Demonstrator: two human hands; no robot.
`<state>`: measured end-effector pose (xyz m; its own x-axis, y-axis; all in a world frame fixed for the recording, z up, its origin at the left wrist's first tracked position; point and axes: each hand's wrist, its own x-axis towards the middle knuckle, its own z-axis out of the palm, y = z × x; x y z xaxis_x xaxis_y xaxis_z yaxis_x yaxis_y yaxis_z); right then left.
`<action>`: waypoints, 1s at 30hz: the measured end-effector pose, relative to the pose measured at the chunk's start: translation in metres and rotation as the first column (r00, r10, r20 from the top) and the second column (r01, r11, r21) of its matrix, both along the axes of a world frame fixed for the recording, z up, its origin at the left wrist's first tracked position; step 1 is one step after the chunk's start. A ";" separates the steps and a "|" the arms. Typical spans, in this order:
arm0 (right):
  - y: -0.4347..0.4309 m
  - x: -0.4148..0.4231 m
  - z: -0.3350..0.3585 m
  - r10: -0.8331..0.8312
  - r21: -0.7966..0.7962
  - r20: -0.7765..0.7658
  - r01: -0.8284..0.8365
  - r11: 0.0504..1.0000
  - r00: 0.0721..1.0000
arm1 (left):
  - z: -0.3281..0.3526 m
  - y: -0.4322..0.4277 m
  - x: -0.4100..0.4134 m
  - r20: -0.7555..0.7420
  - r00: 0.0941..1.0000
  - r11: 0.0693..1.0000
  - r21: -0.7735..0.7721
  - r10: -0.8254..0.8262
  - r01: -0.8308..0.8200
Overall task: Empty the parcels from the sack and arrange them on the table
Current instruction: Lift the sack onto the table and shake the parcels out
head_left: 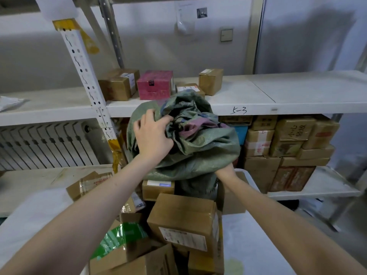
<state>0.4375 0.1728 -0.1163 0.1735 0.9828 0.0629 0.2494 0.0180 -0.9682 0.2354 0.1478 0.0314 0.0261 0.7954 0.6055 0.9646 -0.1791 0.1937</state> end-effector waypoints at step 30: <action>-0.012 -0.075 0.152 0.023 0.021 -0.780 -0.010 1.000 0.625 | 0.021 -0.047 -0.011 0.035 0.953 0.952 -0.045 -0.302 0.304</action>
